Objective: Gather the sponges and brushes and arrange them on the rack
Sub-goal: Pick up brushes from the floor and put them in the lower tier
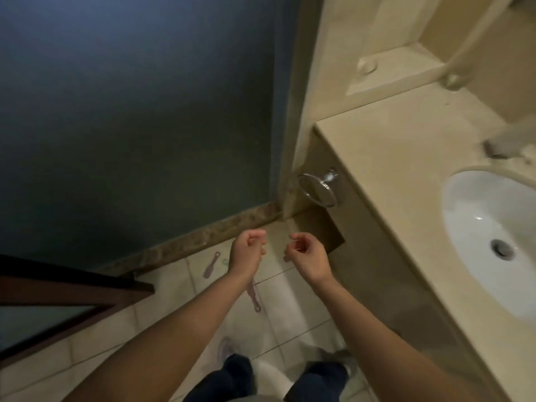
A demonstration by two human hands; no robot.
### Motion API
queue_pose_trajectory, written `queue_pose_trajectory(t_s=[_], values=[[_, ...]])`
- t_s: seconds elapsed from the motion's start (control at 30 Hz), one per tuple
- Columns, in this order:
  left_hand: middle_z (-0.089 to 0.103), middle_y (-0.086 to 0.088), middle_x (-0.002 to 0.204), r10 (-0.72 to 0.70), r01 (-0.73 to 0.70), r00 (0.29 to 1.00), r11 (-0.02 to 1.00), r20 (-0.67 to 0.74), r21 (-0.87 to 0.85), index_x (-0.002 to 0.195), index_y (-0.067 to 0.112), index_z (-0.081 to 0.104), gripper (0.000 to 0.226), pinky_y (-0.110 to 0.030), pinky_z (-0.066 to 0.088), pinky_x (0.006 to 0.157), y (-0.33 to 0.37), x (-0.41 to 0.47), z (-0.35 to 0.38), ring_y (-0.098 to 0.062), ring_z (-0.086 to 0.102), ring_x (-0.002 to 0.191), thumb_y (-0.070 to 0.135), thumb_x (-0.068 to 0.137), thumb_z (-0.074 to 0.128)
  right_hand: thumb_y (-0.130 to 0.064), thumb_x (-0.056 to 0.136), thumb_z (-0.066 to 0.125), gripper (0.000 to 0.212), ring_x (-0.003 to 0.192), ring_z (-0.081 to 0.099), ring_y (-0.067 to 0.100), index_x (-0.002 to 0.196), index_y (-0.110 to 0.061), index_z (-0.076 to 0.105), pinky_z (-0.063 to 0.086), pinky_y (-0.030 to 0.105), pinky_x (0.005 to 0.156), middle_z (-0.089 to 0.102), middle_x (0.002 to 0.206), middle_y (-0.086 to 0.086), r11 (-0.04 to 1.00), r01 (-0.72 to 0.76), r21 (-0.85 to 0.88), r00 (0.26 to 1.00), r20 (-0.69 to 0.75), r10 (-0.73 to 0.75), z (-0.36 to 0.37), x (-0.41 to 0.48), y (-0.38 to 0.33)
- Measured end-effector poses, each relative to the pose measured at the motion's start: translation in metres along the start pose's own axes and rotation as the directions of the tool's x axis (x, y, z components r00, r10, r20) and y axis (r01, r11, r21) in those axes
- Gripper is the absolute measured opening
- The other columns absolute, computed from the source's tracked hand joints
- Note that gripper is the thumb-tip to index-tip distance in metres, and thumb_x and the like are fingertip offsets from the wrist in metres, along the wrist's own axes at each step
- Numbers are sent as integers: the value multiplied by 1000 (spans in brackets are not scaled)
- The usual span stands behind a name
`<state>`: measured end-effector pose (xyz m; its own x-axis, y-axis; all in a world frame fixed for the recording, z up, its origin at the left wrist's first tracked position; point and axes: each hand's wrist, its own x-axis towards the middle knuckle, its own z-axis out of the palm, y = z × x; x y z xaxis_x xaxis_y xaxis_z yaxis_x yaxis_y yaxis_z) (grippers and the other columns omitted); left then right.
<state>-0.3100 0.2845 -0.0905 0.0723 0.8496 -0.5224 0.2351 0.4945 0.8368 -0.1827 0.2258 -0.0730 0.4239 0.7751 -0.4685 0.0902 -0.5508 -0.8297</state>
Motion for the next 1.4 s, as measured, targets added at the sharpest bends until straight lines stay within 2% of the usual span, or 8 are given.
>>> queue_pose_trajectory(t_s=[0.13, 0.3, 0.4, 0.5, 0.6, 0.97, 1.1, 1.4], values=[[66, -9, 100, -80, 82, 995, 996, -67, 29, 102, 11, 65, 19, -21, 45, 61, -41, 31, -64, -11, 58, 70, 4, 91, 50, -1, 82, 65, 31, 77, 60, 14, 112, -11, 61, 47, 22, 67, 62, 85, 3, 998, -61, -14, 996, 60, 62, 69, 11, 11], [63, -11, 110, -116, 120, 987, 992, -109, 39, 93, 20, 61, 19, -16, 45, 61, -92, 63, -110, -15, 60, 79, 5, 93, 51, -6, 83, 66, 31, 67, 61, 2, 110, -20, 60, 47, 11, 53, 63, 86, -7, 990, -109, -86, 988, 97, 117, 130, 44, 38], [64, -12, 105, -152, 157, 979, 987, -136, 22, 90, 22, 61, 21, -27, 52, 72, -135, 92, -122, -21, 61, 82, 3, 93, 52, -10, 81, 67, 30, 73, 59, 3, 109, -21, 60, 44, 9, 50, 61, 89, -10, 981, -119, -156, 982, 125, 139, 164, 76, 66], [63, 1, 95, -158, 166, 976, 985, -146, 41, 92, 22, 62, 22, -36, 50, 86, -192, 130, -126, -21, 61, 92, 1, 91, 54, -12, 80, 69, 30, 76, 59, 7, 107, -22, 59, 46, 14, 63, 60, 89, -11, 969, -106, -225, 977, 155, 143, 200, 118, 110], [62, 9, 92, -149, 163, 975, 984, -165, 77, 95, 21, 62, 22, -27, 48, 83, -263, 173, -121, -15, 59, 90, 0, 88, 56, -15, 79, 71, 34, 79, 58, 11, 111, -19, 60, 49, 27, 75, 60, 93, -7, 951, -69, -300, 973, 191, 131, 235, 163, 169], [60, 10, 99, -132, 164, 983, 943, -129, 288, 99, 35, 56, 34, -33, 52, 79, -526, 341, -98, -11, 61, 83, 10, 79, 69, -26, 78, 70, 44, 93, 63, 19, 120, -22, 56, 49, 30, 72, 61, 103, -5, 801, 78, -593, 949, 291, 123, 365, 325, 413], [59, 7, 107, -61, 116, 990, 853, -123, 509, 110, 31, 58, 40, -33, 52, 79, -588, 384, -97, -13, 60, 89, 20, 74, 71, -27, 77, 70, 49, 102, 61, 23, 123, -20, 56, 50, 30, 74, 64, 113, 1, 704, 187, -686, 942, 328, 69, 395, 369, 470], [53, 3, 115, 117, 43, 986, 525, -122, 850, 118, 26, 54, 53, -32, 44, 80, -641, 424, -85, -18, 52, 106, 43, 72, 71, -32, 79, 67, 39, 94, 56, 25, 112, -16, 53, 47, 33, 68, 59, 104, 5, 367, 428, -826, 899, 432, -78, 413, 408, 516]])
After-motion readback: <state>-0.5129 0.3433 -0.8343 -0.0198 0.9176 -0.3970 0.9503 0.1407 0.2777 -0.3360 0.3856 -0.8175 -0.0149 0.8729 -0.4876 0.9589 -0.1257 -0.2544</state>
